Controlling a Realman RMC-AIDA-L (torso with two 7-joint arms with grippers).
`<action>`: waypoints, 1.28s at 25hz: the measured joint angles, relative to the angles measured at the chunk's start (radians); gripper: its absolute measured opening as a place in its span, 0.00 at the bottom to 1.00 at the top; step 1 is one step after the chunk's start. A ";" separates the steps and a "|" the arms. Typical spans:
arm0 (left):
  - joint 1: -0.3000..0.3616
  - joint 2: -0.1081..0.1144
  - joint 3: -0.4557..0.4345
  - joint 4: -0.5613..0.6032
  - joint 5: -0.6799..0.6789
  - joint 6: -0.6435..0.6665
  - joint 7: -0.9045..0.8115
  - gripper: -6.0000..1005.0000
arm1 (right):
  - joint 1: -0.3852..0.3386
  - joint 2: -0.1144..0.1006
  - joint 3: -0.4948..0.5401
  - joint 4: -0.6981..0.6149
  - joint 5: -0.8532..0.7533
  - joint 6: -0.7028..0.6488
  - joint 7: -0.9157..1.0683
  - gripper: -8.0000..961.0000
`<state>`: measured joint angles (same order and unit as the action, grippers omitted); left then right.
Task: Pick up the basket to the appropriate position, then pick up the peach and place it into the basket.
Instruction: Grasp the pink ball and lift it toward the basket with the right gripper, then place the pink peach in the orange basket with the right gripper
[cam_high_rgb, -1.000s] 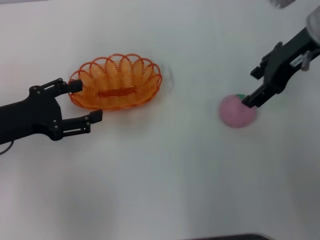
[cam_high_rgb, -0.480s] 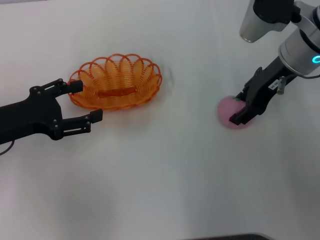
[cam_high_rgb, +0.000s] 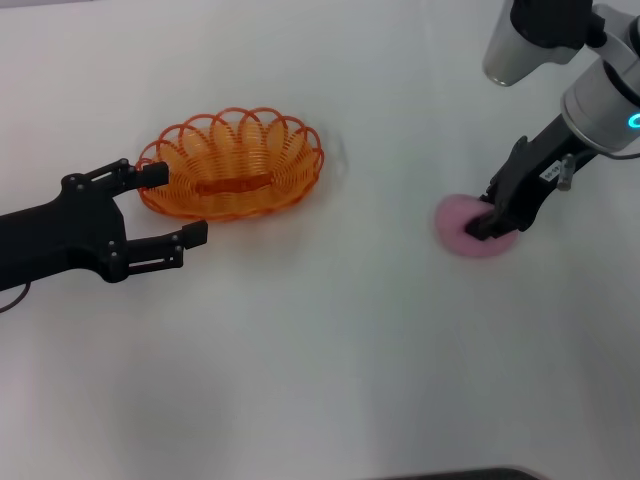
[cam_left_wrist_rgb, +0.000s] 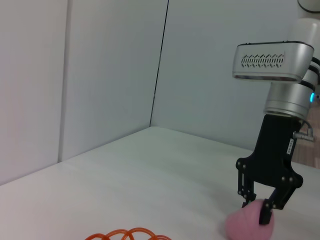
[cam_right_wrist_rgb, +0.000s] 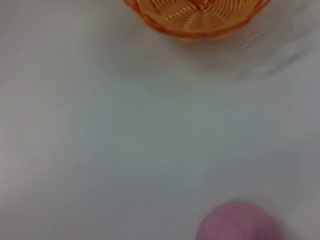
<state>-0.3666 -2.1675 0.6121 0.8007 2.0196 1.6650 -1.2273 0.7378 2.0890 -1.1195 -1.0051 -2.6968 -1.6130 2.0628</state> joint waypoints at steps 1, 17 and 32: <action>0.000 0.000 -0.001 0.000 0.000 0.000 0.000 0.88 | 0.000 0.000 0.003 -0.006 0.001 -0.002 -0.001 0.45; 0.001 0.001 0.002 0.008 0.001 0.009 -0.026 0.88 | 0.055 0.002 0.075 -0.067 0.512 0.128 -0.070 0.20; -0.002 0.001 0.000 0.008 0.001 0.009 -0.027 0.87 | 0.205 0.010 -0.107 0.404 0.669 0.537 -0.264 0.30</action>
<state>-0.3681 -2.1660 0.6126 0.8091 2.0201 1.6737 -1.2541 0.9425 2.0988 -1.2265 -0.6011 -2.0273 -1.0760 1.7993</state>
